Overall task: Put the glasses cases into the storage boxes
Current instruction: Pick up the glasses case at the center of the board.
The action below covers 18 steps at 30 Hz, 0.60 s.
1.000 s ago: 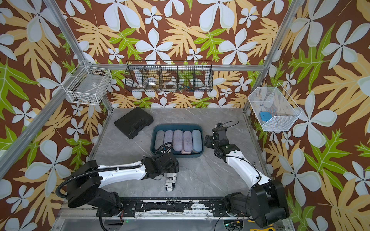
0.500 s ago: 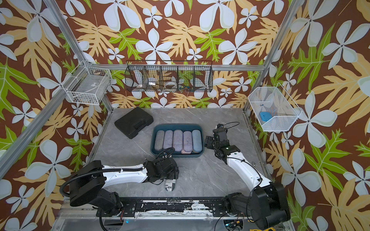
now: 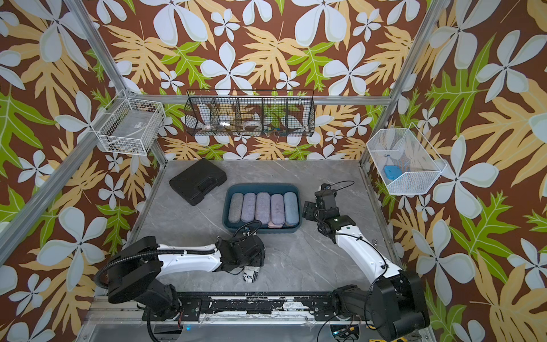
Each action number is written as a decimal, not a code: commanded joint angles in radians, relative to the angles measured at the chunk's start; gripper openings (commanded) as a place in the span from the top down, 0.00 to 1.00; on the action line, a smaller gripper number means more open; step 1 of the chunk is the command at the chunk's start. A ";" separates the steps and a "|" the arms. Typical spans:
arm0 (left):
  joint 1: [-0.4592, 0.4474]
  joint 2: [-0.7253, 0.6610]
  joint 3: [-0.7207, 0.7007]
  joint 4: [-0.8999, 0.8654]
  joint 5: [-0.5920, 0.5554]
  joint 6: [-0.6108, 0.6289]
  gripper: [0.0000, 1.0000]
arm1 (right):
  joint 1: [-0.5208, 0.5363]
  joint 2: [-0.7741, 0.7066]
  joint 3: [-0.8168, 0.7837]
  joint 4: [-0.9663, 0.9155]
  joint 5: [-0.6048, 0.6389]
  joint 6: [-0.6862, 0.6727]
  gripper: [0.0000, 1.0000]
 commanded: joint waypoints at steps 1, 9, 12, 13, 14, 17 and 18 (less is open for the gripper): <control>-0.003 0.003 -0.003 -0.036 0.019 -0.011 0.33 | 0.002 0.001 -0.001 0.010 0.006 0.005 0.21; -0.003 -0.046 0.001 -0.081 -0.022 -0.018 0.37 | 0.002 0.002 -0.003 0.012 0.002 0.007 0.21; -0.003 -0.082 0.018 -0.131 -0.056 -0.010 0.37 | 0.002 0.003 -0.003 0.012 0.005 0.005 0.21; -0.003 -0.094 0.023 -0.145 -0.069 -0.007 0.37 | 0.002 0.004 -0.003 0.012 0.005 0.005 0.21; -0.003 -0.112 0.027 -0.163 -0.082 -0.005 0.37 | 0.002 0.006 -0.003 0.012 0.004 0.006 0.21; -0.003 -0.165 0.043 -0.213 -0.116 -0.001 0.37 | 0.002 0.011 0.000 0.016 -0.001 0.009 0.21; -0.003 -0.184 0.049 -0.227 -0.126 0.001 0.37 | 0.001 0.013 0.001 0.017 -0.002 0.009 0.21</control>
